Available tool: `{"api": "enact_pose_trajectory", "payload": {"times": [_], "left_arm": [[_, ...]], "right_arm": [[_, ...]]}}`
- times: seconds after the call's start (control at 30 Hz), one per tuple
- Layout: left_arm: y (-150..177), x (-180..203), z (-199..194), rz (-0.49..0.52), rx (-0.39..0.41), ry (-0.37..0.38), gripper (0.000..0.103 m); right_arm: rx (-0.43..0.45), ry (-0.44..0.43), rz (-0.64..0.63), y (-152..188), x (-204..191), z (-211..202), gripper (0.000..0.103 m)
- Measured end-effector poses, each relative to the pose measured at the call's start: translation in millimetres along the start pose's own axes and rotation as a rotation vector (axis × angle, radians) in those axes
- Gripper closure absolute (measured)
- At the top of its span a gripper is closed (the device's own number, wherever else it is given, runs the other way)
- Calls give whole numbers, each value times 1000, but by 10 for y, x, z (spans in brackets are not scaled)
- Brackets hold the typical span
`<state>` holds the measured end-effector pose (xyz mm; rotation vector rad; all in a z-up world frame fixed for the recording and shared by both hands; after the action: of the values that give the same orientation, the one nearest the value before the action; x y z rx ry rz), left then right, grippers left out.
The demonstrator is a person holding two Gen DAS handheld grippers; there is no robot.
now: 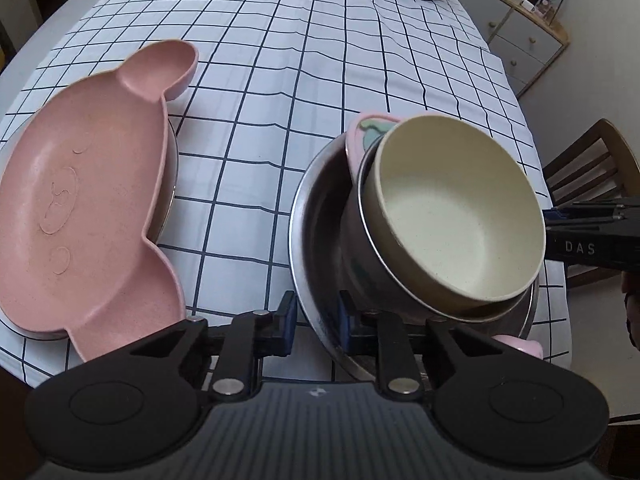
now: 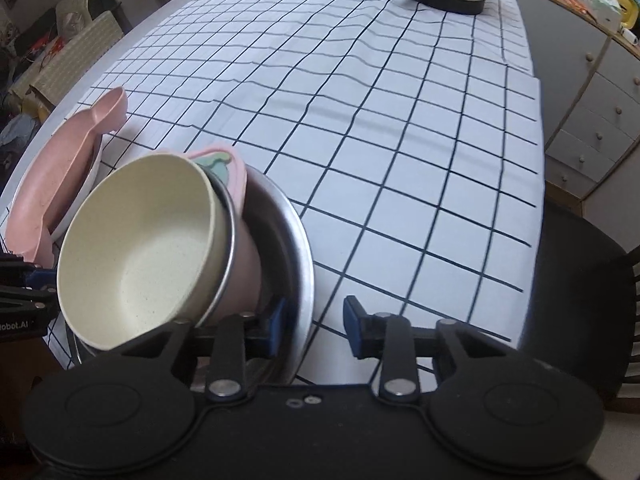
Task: Organize plates and bowls
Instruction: 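Lift the nested bowl stack with both grippers and lower it onto the pink pig plate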
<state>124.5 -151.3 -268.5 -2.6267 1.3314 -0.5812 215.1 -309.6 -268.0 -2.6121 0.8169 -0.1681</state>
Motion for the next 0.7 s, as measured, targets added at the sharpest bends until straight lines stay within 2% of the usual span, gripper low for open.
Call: {"api": "enact_pose_trajectory", "payload": {"times": [0.2, 0.7], "left_arm": [[-6, -8, -2, -19, 2, 0, 87], [-26, 1, -101, 5, 52, -28, 87]], "right_arm": [[-15, -35, 2, -23, -43, 22, 88], [23, -36, -35, 19, -107, -103, 89]]}}
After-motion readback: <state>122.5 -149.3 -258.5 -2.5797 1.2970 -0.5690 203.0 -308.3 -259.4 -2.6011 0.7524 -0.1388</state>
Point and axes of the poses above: each gripper's, at about its wrist camera, not at the fingertips, and z roughly the way its jaws point, x to its right, y to its underside, the point moved 10 cm from there along z, roughly the way its jaws point, and after that the axes turned 14 degrees about -z, right-handed, at the moved point
